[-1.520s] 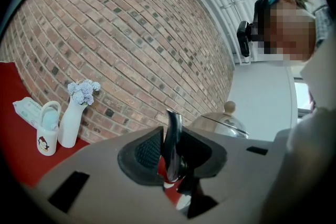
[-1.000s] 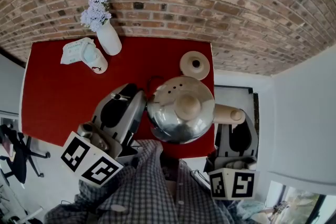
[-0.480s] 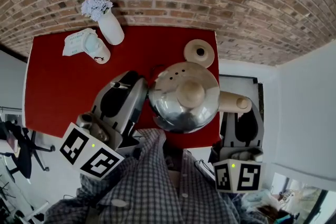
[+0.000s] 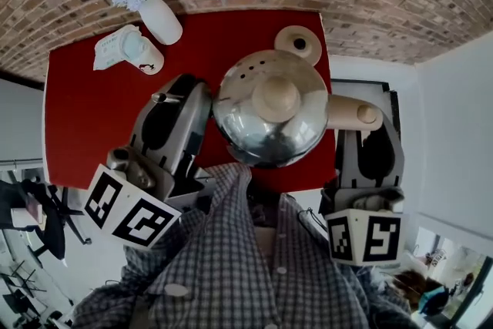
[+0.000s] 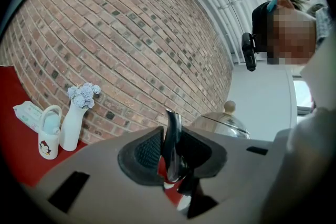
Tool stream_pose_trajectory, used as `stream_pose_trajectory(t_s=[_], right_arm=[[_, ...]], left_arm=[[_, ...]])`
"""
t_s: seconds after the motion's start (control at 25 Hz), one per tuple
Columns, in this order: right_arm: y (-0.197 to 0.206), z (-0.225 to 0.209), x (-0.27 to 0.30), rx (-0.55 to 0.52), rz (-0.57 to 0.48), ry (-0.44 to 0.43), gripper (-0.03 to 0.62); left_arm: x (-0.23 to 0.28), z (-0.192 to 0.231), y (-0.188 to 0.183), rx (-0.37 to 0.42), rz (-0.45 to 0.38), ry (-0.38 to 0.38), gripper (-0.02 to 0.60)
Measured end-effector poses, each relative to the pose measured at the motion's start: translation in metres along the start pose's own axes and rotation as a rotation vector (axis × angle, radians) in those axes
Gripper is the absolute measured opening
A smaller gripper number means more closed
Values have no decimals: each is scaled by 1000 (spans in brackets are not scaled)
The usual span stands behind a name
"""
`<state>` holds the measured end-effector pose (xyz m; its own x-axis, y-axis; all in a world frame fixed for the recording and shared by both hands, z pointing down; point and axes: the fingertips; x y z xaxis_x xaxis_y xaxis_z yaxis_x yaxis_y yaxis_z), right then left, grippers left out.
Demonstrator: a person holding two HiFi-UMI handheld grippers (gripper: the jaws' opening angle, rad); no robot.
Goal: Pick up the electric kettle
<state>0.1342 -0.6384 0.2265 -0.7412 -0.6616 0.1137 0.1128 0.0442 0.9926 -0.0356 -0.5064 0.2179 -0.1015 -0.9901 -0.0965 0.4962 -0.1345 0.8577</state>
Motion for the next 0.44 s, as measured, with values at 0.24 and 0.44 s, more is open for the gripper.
stream_pose_trajectory(t_s=[0.24, 0.44], right_arm=[[-1, 0, -1, -10, -5, 0, 144], [-5, 0, 2, -21, -19, -12, 144]], left_arm=[[-1, 0, 1, -7, 0, -1, 94], [-1, -1, -3, -3, -18, -8, 94]])
Point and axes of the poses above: the fingertips, and each gripper's own axes: x forward along the fingers, z to its left, y out of its underside, and after that the axes turned 6 degrees about y, right-handed
